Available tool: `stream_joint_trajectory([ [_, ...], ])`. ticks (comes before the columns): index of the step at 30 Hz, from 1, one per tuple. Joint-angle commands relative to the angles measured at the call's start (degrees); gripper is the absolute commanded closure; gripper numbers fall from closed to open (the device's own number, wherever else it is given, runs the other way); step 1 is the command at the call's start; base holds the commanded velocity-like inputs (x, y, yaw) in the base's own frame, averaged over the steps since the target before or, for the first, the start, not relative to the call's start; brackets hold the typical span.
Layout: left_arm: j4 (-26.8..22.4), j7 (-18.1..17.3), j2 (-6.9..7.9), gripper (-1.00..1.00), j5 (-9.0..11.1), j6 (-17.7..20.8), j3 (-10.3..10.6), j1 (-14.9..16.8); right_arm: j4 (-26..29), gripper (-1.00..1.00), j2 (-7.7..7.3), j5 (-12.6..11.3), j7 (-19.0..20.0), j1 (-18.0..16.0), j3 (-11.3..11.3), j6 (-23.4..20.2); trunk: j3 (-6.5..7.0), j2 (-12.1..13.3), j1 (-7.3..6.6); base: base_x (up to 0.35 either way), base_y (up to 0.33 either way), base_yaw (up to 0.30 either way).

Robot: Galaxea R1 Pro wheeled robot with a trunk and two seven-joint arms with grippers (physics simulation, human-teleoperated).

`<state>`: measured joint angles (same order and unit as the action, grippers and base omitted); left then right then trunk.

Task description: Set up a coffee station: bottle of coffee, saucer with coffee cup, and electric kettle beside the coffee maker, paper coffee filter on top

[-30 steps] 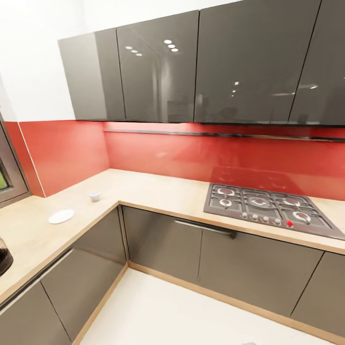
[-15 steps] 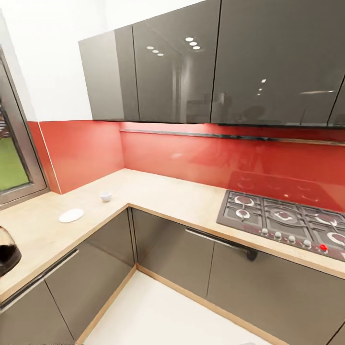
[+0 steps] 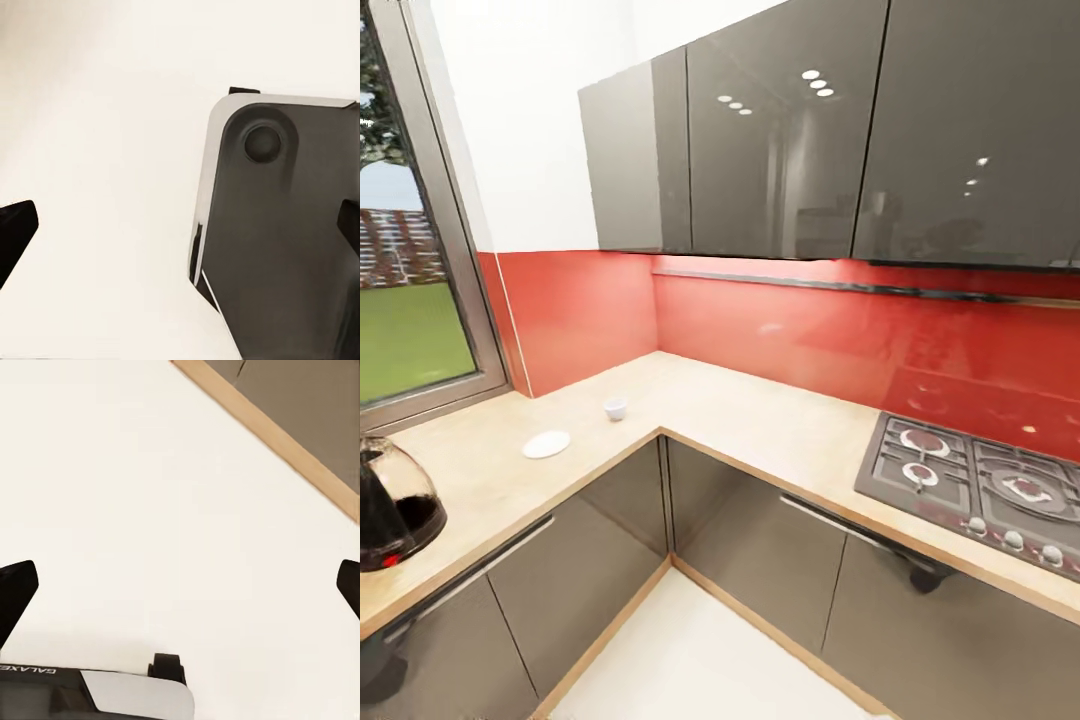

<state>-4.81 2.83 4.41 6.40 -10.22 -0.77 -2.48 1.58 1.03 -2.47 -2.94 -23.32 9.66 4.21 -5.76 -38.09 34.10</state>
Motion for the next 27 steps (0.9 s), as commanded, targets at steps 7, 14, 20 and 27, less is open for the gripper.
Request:
stream_joint_trajectory([
  [7,-0.11,-0.02,-0.01,-1.00,0.46,-0.06,-0.02,-0.03,-0.08,-1.00,0.02,-0.26,-0.22,-0.06,0.45,0.18,-0.08,-0.07,0.03,0.112,-0.004,0.278],
  [14,-0.11,-0.02,-0.06,-1.00,0.38,-0.06,0.05,-0.02,-0.08,-1.00,0.02,-0.26,-0.22,-0.06,0.45,0.18,-0.08,-0.07,0.03,0.022,0.000,0.278],
  [20,-0.19,-0.02,-0.19,-1.00,0.29,-0.06,0.32,-0.04,-0.08,-1.00,0.02,-0.26,-0.21,-0.06,0.45,0.18,-0.08,-0.07,0.03,0.001,0.000,0.278],
  [27,-0.19,-0.02,-0.19,-1.00,0.28,-0.06,0.41,-0.06,-0.08,-1.00,0.02,-0.26,-0.22,-0.06,0.45,0.18,-0.08,-0.07,0.03,0.000,0.000,0.278],
])
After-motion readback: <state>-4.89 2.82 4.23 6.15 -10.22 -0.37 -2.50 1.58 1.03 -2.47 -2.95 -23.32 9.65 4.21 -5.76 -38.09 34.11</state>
